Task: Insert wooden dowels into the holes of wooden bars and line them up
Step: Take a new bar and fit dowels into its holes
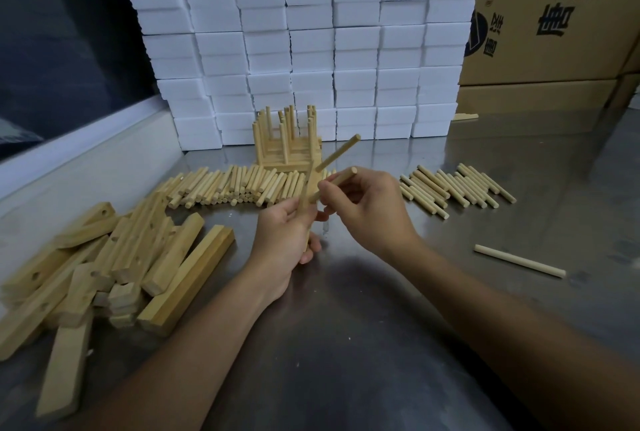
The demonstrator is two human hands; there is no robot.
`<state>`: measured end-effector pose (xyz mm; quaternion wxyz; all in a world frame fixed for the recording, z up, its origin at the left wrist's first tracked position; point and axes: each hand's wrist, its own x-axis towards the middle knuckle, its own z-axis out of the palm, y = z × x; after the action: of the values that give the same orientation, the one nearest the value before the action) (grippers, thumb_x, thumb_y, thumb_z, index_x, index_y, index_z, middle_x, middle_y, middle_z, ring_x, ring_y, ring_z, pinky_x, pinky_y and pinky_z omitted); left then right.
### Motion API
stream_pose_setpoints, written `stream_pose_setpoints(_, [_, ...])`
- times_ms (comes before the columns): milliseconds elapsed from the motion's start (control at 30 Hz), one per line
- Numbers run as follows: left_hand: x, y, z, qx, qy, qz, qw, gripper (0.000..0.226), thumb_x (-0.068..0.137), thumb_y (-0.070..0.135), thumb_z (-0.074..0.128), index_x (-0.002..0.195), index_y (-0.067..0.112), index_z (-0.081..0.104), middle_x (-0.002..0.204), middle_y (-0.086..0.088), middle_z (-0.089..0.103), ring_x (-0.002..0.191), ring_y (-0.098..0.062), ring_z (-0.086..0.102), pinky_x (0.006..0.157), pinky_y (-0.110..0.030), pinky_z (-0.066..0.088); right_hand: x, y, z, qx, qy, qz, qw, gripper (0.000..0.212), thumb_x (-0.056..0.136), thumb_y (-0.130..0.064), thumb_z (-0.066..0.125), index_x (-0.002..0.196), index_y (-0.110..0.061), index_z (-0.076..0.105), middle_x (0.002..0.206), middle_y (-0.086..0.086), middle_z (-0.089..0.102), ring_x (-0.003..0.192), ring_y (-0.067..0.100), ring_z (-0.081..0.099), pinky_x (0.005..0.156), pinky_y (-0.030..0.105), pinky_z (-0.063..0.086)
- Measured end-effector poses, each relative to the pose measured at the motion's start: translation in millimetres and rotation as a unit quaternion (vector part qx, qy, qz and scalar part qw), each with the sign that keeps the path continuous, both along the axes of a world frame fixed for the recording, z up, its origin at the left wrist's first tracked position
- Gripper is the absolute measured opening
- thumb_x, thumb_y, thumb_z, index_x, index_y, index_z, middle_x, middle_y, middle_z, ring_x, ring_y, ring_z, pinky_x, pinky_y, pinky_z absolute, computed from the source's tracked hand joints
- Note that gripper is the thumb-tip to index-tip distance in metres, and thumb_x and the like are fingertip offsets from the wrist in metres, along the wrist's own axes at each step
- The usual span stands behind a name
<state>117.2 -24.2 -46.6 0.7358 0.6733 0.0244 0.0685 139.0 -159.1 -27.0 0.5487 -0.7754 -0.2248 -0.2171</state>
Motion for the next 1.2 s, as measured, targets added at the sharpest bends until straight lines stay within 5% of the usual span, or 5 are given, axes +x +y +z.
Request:
stream_pose_setpoints(300, [0,-2,-1,0.019,-0.009,-0.001,1.0,0.016,0.101,0.014,0.053,0.095,0.015,0.068,0.087,-0.003,0.073,0.045,-0.012,0.05,0.035,-0.02,0.028,0,7,-5,0.024,0.005,-0.033,0.999,0.021,0.092,-0.021,0.07,0.081,-0.003,0.068,0.07,0.001,0.073,0.064,0.01,0.071,0.064,0.035,0.061])
stream_pose_setpoints(533, [-1,-5,1,0.03,-0.01,0.008,0.999,0.02,0.103,0.02,0.05,0.099,0.016,0.069,0.085,-0.003,0.074,0.047,-0.017,0.052,0.037,-0.024,0.035,5,6,-14,0.09,0.029,-0.008,0.995,0.018,0.093,-0.015,0.068,0.083,-0.001,0.068,0.071,0.003,0.072,0.063,0.01,0.071,0.059,0.018,0.054])
stream_pose_setpoints(800, [2,-1,12,-0.103,0.054,0.016,0.993,0.028,0.104,0.015,0.04,0.103,0.001,0.064,0.071,-0.009,0.052,0.039,-0.018,0.046,0.034,-0.021,0.029,5,7,-20,0.072,0.034,-0.004,0.997,0.018,0.096,-0.026,0.063,0.096,-0.008,0.069,0.08,-0.002,0.072,0.071,0.012,0.07,0.07,0.031,0.06])
stream_pose_setpoints(1000, [1,6,18,-0.18,0.103,0.034,0.978,0.022,0.103,0.012,0.04,0.095,0.001,0.056,0.075,-0.01,0.052,0.042,-0.017,0.048,0.033,-0.021,0.03,16,-24,-18,-0.227,-0.062,-0.052,0.971,0.032,0.097,-0.043,0.055,0.101,-0.015,0.068,0.092,-0.003,0.066,0.086,0.012,0.061,0.08,0.038,0.051])
stream_pose_setpoints(1200, [-1,7,20,-0.181,0.114,0.047,0.976,0.025,0.103,0.014,0.041,0.088,0.002,0.058,0.069,-0.009,0.056,0.044,-0.017,0.053,0.036,-0.021,0.035,40,-48,-22,-0.45,0.079,-0.236,0.858,0.063,0.099,-0.062,0.025,0.146,-0.022,0.041,0.153,0.006,0.037,0.145,0.026,0.026,0.116,0.054,0.015])
